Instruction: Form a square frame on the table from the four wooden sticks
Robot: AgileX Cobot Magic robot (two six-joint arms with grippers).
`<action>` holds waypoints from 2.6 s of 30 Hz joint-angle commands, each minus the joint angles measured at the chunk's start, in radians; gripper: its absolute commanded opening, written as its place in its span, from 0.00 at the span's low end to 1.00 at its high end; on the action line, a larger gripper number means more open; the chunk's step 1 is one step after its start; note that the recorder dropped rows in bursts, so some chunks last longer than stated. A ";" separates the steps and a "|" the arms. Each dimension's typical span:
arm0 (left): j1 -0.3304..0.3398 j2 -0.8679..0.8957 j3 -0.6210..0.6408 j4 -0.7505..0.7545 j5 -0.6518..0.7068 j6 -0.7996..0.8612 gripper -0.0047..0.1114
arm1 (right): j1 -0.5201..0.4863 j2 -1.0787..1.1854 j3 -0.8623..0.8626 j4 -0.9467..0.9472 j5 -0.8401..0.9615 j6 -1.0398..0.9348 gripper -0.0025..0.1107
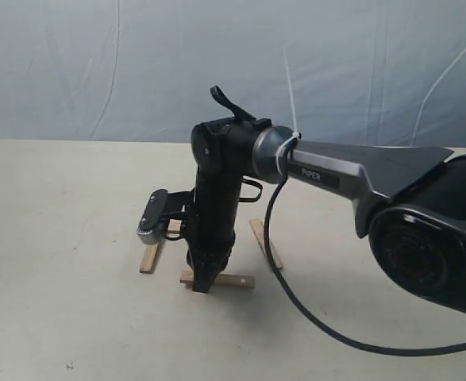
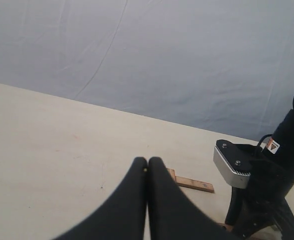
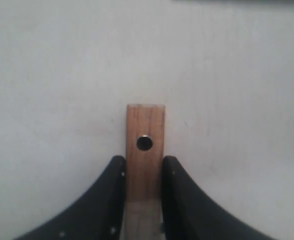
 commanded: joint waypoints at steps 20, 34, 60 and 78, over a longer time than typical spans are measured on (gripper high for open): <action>-0.002 -0.007 0.004 0.004 0.007 0.000 0.04 | 0.154 0.016 -0.013 0.024 0.022 0.120 0.08; -0.002 -0.007 0.004 0.004 0.007 0.000 0.04 | 0.077 -0.129 -0.013 -0.074 -0.003 0.334 0.38; -0.002 -0.007 0.004 0.004 0.007 0.000 0.04 | -0.144 -0.003 0.098 -0.297 -0.184 0.987 0.35; -0.002 -0.007 0.004 0.003 0.003 0.000 0.04 | 0.036 -0.099 0.096 -0.287 -0.319 1.562 0.02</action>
